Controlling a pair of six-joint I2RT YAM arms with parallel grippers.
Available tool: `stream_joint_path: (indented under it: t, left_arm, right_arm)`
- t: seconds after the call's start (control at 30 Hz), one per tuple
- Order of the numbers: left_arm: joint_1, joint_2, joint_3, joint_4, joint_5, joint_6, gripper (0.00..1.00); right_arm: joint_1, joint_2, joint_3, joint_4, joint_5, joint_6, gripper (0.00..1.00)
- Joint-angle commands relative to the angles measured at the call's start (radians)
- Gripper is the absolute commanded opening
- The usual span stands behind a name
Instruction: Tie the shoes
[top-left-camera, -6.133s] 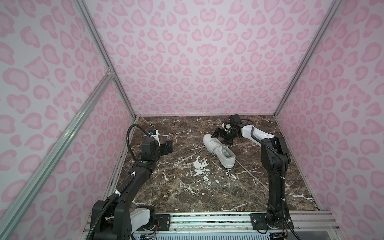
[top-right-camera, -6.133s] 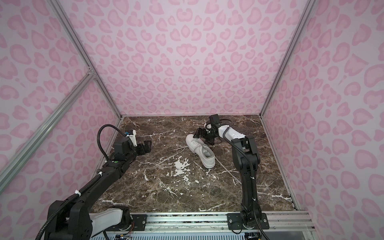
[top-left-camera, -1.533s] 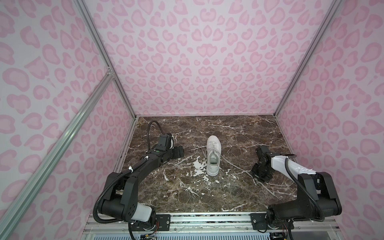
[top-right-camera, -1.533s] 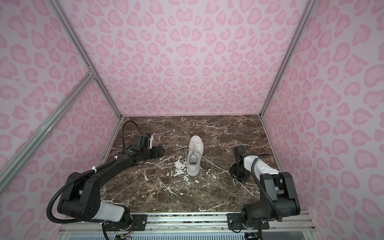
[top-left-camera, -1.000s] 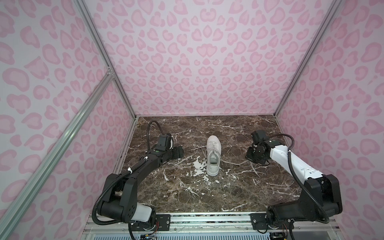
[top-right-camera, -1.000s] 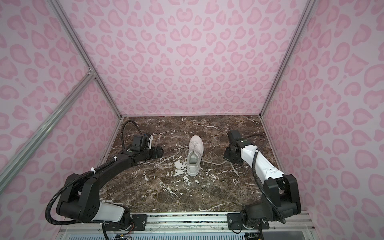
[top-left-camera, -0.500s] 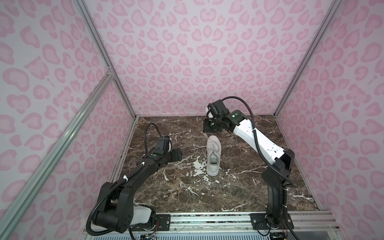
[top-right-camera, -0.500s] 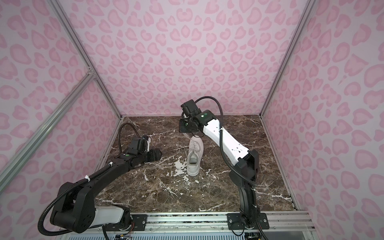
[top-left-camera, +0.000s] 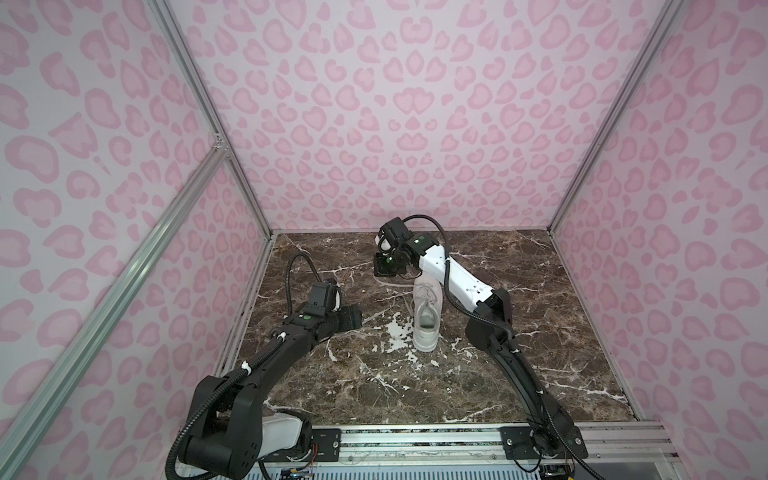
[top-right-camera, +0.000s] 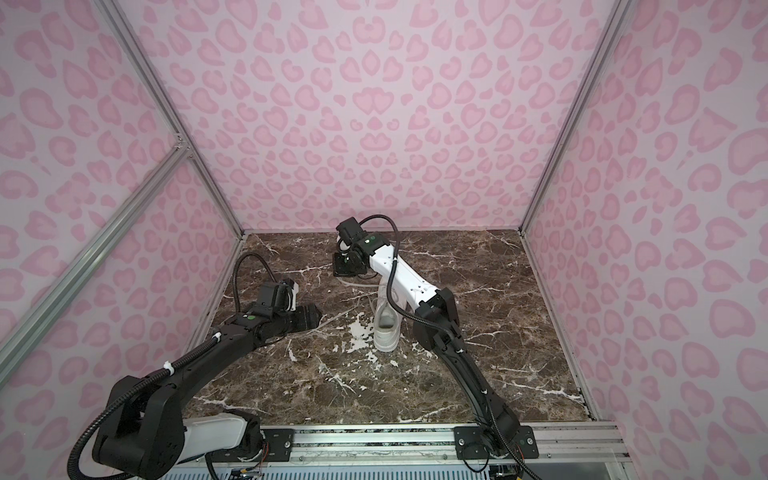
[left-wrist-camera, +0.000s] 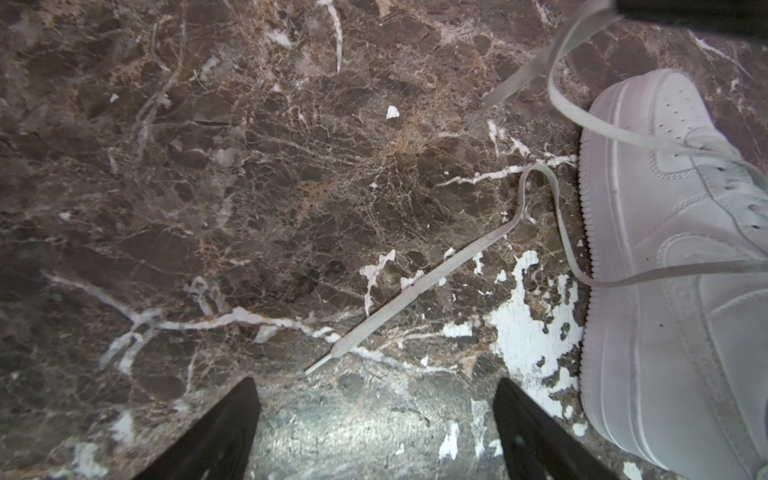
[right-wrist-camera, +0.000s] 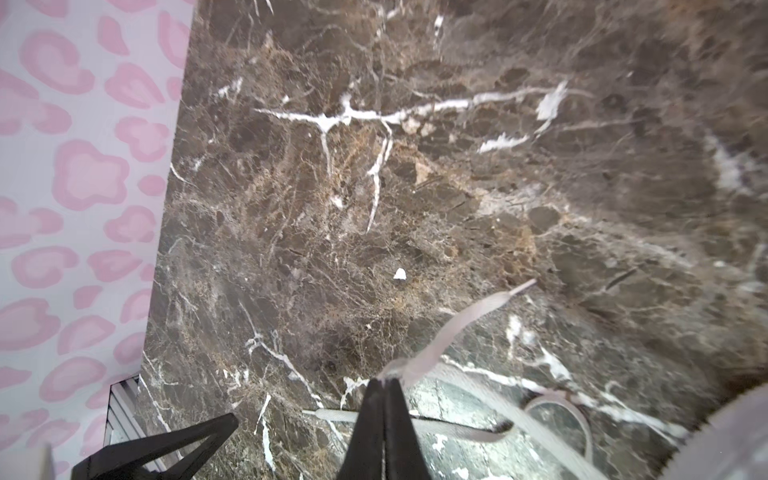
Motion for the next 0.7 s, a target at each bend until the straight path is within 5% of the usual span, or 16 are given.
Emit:
stream_joint_path:
  t: [0.0, 0.3, 0.67]
  left_arm:
    - [0.000, 0.019, 0.012, -0.030, -0.010, -0.003, 0.88]
    - [-0.038, 0.158, 0.148, -0.131, -0.060, 0.067, 0.83]
    - [-0.156, 0.398, 0.324, -0.186, -0.131, 0.116, 0.68]
  right_arm:
    - [-0.001, 0.023, -0.008, 0.015, -0.014, 0.015, 0.14]
    - [-0.041, -0.035, -0.029, -0.027, 0.034, -0.005, 0.55]
    - [-0.167, -0.348, -0.399, 0.052, 0.055, -0.069, 0.55]
